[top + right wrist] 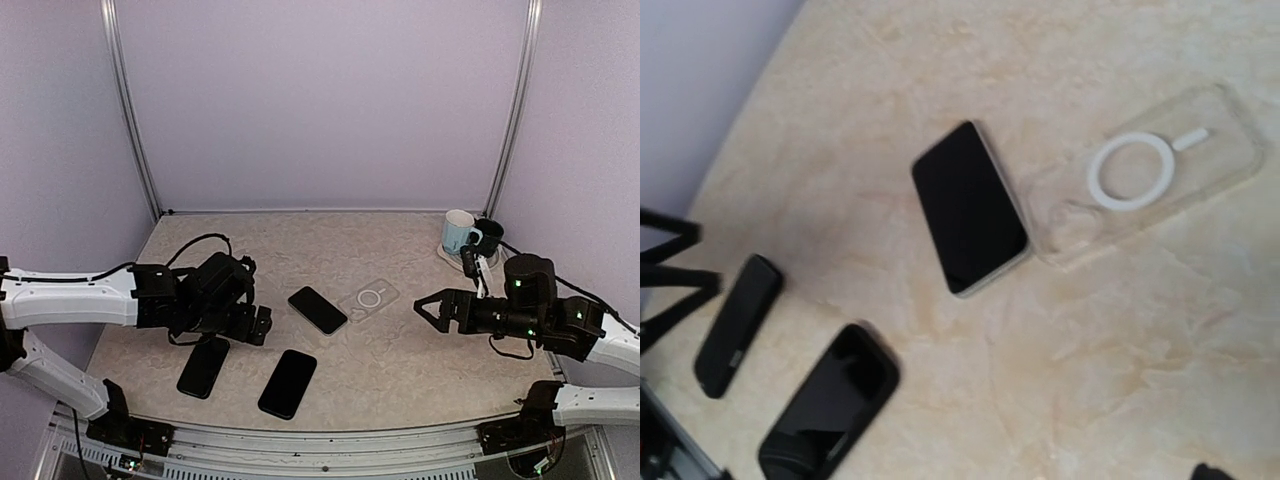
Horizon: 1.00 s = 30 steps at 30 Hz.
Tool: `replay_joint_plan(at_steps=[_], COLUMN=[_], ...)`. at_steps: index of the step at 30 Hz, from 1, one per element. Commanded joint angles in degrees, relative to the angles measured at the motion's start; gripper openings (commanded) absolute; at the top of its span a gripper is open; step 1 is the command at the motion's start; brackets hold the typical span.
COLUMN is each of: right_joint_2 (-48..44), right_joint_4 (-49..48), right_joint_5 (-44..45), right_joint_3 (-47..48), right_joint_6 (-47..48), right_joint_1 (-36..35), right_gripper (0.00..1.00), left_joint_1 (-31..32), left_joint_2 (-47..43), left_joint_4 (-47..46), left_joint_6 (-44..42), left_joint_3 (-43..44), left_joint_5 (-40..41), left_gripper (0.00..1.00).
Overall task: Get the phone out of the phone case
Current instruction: Pick up the phone with the phone case from the center of the board.
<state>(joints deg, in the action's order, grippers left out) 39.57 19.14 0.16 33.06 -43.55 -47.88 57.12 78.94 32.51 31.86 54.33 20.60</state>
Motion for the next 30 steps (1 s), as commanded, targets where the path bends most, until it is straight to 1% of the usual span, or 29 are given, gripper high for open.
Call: replay_joint_plan(at_steps=[1, 4, 7, 9, 11, 14, 16, 20, 23, 30], right_joint_2=[2.55, 3.67, 4.70, 5.37, 6.28, 7.70, 8.24, 7.63, 6.52, 5.02], right_joint_4=[-0.81, -1.97, -3.07, -3.83, -4.54, -5.02, -5.02, -5.26, -5.43, -4.96], right_joint_5=[0.77, 0.01, -0.08, -0.07, -0.08, -2.71, -3.52, -3.86, -3.98, -3.74], right_joint_3=[1.57, 1.66, 1.22, 0.70, 0.38, 0.34, 0.27, -0.71, -1.44, -2.37], right_joint_6=[1.04, 1.38, 1.65, 1.71, 1.74, 1.79, 1.94, 1.77, 1.51, 1.28], right_joint_1=[0.42, 0.37, 0.42, 0.46, 0.52, 0.55, 0.53, 0.51, 0.57, 0.59], right_gripper=[0.99, 0.99, 0.99, 0.99, 0.99, 0.99, 0.99, 0.99, 0.99, 0.99], left_joint_1=[2.25, 5.81, 12.99, 16.78, 19.69, 23.33, 25.31, 26.28, 26.29, 25.61], left_joint_2=[-7.04, -9.55, -9.77, -8.36, -4.87, 0.94, 4.96, 13.26, 16.75, 20.72], left_joint_4=[-5.01, -2.72, -1.96, -1.77, -0.17, 2.24, 2.24, 0.54, -0.11, -1.13], left_joint_6=[7.65, 12.29, 16.81, 18.28, 20.55, 23.35, 23.90, 24.06, 24.41, 24.52], left_joint_3=[-8.00, -10.26, -11.20, -10.90, -9.77, -6.50, -4.43, -2.22, -1.05, 0.11], left_joint_5=[3.26, 2.64, 5.57, 6.57, 7.95, 8.13, 6.92, 3.21, 1.98, -0.22], left_gripper=[0.99, 0.99, 0.99, 0.99, 0.99, 0.99, 0.99, 0.99, 0.99, 0.99])
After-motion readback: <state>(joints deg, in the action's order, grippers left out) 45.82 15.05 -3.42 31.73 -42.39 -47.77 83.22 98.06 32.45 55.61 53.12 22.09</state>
